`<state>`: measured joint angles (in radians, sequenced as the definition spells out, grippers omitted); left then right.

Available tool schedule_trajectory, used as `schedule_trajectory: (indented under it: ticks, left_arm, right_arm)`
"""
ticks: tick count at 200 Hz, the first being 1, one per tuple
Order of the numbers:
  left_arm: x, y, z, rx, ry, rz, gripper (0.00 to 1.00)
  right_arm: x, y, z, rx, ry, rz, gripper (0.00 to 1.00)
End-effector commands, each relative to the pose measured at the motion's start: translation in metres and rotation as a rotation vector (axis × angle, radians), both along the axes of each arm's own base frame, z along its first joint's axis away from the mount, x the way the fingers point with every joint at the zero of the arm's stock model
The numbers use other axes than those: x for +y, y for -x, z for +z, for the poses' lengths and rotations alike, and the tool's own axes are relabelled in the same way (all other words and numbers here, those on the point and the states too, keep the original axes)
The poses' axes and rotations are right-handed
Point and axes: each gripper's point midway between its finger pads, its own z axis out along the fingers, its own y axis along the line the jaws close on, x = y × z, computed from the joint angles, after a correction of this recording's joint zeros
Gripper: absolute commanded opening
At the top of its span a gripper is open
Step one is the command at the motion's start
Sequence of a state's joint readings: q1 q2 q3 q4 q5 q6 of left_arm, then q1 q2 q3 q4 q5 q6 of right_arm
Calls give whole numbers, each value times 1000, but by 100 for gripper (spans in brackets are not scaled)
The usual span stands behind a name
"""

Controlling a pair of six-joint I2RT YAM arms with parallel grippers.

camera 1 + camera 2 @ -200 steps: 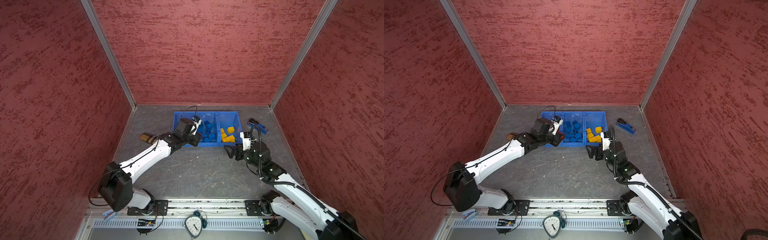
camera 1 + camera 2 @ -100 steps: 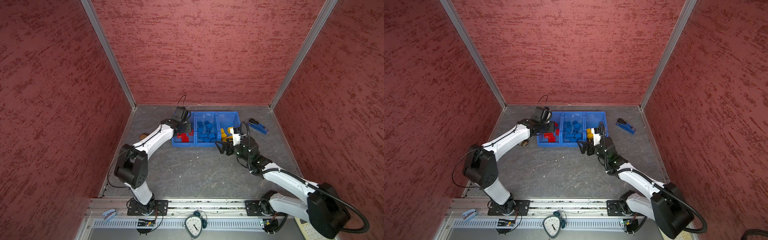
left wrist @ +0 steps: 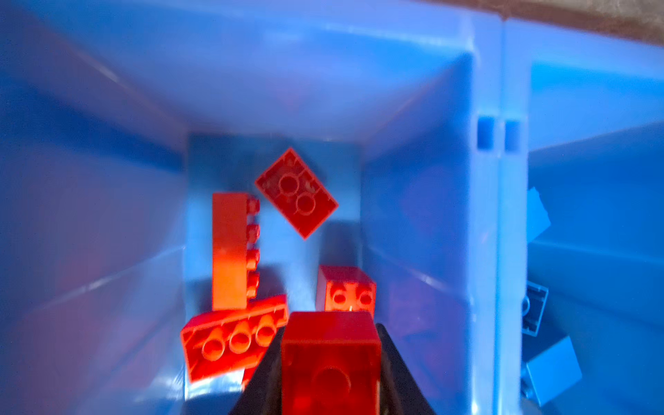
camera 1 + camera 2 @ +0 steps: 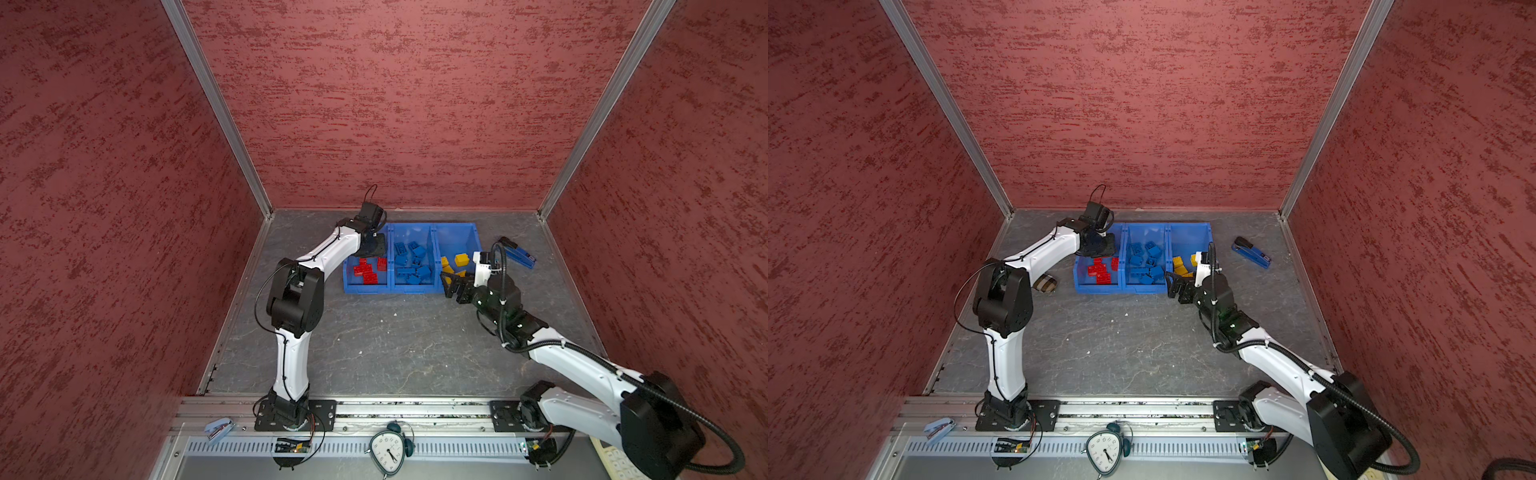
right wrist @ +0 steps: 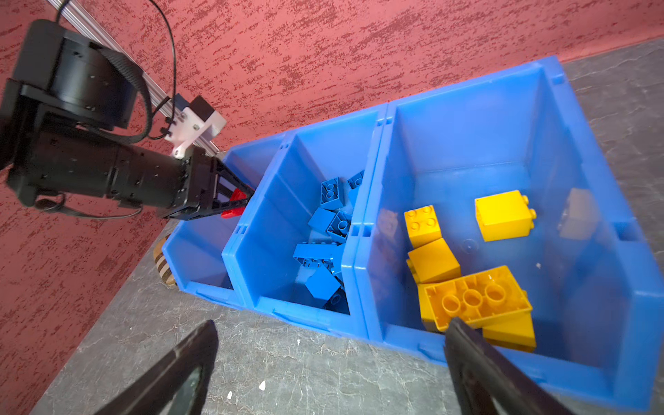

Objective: Sort the legos into containers by color
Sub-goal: Place the lego in the container, then reset both arms

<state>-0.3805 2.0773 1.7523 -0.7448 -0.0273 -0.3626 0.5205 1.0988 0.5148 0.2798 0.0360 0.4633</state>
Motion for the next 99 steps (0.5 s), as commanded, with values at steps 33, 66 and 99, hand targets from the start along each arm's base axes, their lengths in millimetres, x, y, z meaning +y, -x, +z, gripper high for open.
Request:
schedule_trajectory:
  ticks: [33, 66, 99]
  left_arm:
    - [7, -4, 33, -65, 33, 27, 79]
    - [6, 26, 79, -194, 90, -2, 87]
    - [26, 76, 122, -357, 96, 0, 93]
  right_arm:
    - [-17, 5, -4, 5, 10, -76, 99]
    - [-34, 5, -3, -7, 7, -163, 99]
    - [-63, 6, 3, -60, 24, -309, 99]
